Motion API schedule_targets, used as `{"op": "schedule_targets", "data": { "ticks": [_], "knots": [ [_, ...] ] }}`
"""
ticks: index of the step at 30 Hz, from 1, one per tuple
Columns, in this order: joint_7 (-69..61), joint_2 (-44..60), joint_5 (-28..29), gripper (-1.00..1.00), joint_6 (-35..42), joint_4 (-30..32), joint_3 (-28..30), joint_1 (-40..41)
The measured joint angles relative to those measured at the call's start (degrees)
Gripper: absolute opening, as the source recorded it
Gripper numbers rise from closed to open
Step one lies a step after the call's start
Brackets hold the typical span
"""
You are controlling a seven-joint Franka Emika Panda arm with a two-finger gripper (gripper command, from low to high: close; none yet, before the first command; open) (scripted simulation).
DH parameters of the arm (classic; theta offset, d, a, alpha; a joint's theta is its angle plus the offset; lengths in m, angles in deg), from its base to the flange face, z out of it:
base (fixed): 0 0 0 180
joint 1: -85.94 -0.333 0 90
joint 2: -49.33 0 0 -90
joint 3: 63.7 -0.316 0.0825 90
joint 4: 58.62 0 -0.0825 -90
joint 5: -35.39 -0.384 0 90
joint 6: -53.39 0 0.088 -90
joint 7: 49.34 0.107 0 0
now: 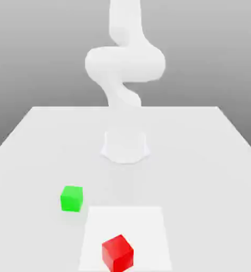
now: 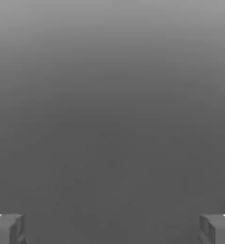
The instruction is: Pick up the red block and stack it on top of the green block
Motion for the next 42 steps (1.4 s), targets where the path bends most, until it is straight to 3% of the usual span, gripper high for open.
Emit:
{"op": "schedule_targets", "data": {
  "ticks": [15, 25, 30, 31, 37, 42],
  "knots": [
    [-23.6, 31.6, -6.8, 0.0, -11.3, 5.0, 8.3, -8.0],
    [-34.5, 51.6, -5.1, 0.0, -19.3, 8.4, 8.7, -7.7],
    [-37.5, 61.9, -7.7, 0.0, -27.1, 7.2, 5.9, -5.4],
    [-37.8, 63.1, -8.1, -1.0, -28.1, 7.1, 5.5, -5.0],
    [-38.0, 63.6, -8.3, -1.0, -28.5, 7.0, 5.2, -4.8],
    [-35.5, 55.8, -5.0, -1.0, -22.0, 8.3, 7.4, -6.4]
  ]
}}
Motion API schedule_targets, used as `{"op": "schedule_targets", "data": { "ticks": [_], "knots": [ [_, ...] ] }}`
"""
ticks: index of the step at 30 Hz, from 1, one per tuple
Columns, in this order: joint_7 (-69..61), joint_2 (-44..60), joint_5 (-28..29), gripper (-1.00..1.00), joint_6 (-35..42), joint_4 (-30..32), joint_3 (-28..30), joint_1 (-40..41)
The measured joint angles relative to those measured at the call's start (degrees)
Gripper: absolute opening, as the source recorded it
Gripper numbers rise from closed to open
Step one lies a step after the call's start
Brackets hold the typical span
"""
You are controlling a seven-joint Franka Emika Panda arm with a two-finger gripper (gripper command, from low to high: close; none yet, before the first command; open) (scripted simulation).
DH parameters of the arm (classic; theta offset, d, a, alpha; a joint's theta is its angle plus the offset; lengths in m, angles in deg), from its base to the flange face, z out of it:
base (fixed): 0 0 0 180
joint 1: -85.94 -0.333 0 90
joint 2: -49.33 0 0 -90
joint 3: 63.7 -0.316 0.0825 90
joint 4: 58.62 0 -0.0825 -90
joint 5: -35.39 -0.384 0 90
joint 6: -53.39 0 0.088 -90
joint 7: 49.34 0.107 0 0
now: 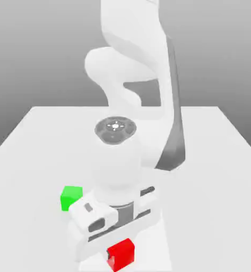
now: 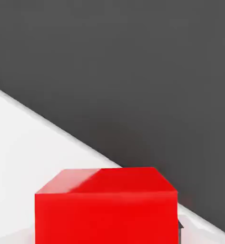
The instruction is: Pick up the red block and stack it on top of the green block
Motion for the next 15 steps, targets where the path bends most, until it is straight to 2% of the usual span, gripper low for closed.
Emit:
{"op": "schedule_targets", "data": {
  "ticks": [4, 8, 15],
  "knots": [
    [4.0, -7.8, 2.5, -1.0, 2.6, 5.5, 3.8, 1.7],
    [10.1, -15.6, 6.7, -1.0, 3.1, 12.8, 7.3, 7.3],
    [22.0, -29.7, 15.6, -1.0, 3.2, 26.1, 8.6, 18.5]
  ]
}}
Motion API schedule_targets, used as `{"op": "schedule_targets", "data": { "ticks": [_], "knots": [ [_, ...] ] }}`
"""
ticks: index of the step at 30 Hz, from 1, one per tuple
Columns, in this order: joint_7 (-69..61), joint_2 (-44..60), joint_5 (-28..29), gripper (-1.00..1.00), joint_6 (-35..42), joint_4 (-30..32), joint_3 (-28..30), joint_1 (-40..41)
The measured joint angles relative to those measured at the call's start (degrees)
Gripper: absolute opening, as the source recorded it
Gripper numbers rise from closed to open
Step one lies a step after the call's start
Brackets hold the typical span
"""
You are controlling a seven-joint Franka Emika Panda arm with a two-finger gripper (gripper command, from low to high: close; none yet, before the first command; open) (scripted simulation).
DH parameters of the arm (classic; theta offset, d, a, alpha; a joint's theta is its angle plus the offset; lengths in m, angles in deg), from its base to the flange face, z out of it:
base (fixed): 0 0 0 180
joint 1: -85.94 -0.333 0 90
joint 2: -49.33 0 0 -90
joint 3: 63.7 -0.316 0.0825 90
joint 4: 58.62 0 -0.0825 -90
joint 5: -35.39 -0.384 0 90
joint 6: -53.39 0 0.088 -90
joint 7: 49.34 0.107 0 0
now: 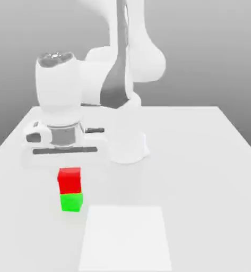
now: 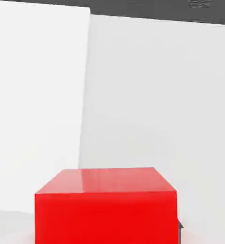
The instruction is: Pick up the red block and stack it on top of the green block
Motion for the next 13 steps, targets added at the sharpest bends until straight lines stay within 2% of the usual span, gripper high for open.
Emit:
{"op": "schedule_targets", "data": {
  "ticks": [4, 9, 10, 13],
  "knots": [
    [1.7, 1.1, 0.3, -1.0, -4.3, 3.0, 0.8, 1.9],
    [-2.2, 10.7, -5.6, -1.0, -13.7, 3.0, 2.4, -1.3],
    [-3.8, 12.8, -8.0, 1.0, -15.7, 2.9, 2.1, -2.1],
    [-3.8, 12.8, -8.0, 1.0, -15.7, 2.9, 2.1, -2.1]
  ]
}}
